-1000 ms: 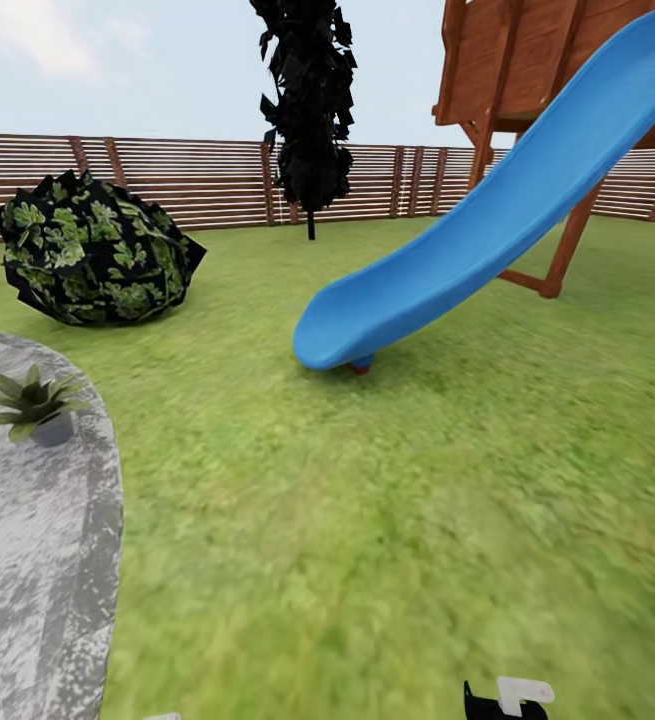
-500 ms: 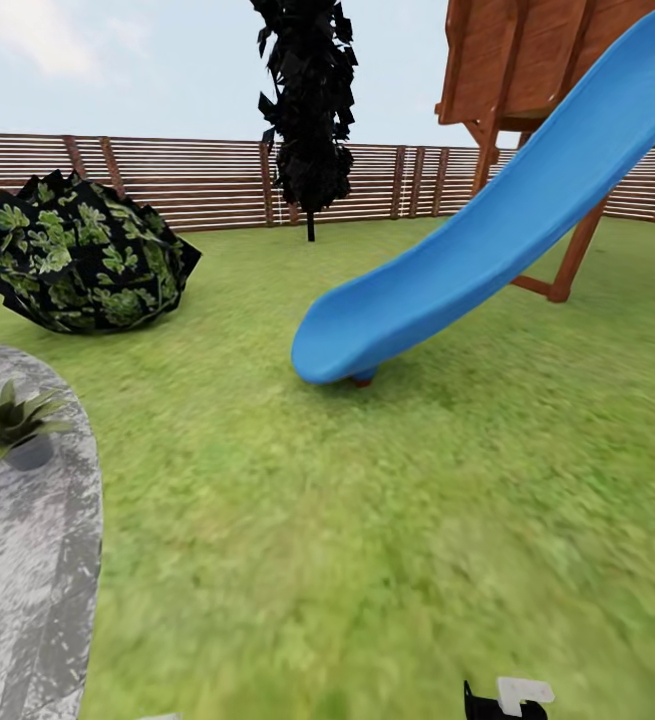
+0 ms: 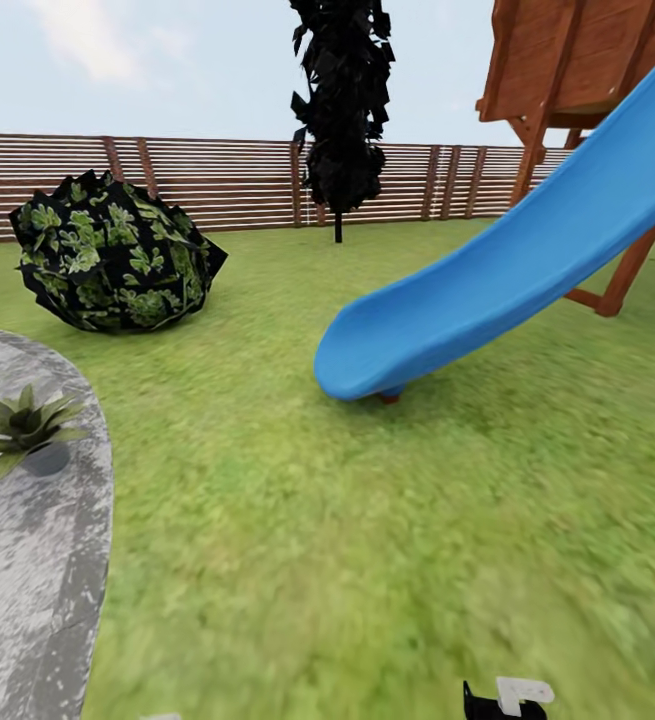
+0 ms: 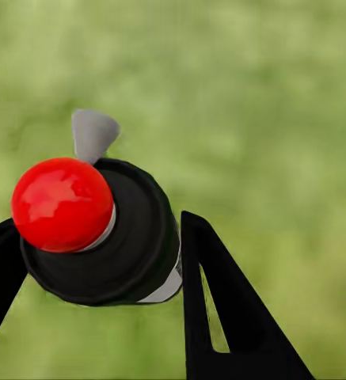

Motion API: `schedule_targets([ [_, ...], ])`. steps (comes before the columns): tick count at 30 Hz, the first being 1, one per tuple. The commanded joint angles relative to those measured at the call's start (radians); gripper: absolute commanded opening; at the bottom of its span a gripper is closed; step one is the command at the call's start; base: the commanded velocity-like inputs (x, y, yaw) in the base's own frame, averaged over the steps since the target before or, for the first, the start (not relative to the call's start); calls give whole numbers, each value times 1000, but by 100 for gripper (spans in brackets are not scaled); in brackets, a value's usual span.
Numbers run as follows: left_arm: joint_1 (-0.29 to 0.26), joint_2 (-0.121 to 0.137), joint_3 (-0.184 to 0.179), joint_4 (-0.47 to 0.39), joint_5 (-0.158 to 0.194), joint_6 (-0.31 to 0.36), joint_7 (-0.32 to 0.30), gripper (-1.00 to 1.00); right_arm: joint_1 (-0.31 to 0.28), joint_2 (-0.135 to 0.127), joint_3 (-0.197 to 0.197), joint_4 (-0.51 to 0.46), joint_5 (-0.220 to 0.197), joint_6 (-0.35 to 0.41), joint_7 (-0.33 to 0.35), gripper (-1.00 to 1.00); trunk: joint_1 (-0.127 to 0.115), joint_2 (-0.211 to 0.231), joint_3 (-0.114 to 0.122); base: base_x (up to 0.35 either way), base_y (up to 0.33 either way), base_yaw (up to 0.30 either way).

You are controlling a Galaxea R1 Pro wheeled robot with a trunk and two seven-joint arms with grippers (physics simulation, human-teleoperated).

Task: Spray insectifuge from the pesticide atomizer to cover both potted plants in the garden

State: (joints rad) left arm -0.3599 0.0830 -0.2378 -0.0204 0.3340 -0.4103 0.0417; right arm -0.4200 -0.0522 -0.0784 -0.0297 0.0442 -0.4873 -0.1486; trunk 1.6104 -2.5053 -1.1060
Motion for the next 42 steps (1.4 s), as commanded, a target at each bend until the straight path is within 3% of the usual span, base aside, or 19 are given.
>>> schedule_targets([
  [1,-1,0,-9,0,4,-2,4,-100,0,0,-7,1,5,-4,0,100,0,0,-1,338,0,277],
  [13,-1,0,-8,0,5,-2,4,-100,0,0,-7,1,5,-4,0,100,0,0,-1,330,30,278],
  [42,-1,0,-8,0,5,-2,4,-100,0,0,-7,1,5,-4,0,100,0,0,-1,223,255,278],
])
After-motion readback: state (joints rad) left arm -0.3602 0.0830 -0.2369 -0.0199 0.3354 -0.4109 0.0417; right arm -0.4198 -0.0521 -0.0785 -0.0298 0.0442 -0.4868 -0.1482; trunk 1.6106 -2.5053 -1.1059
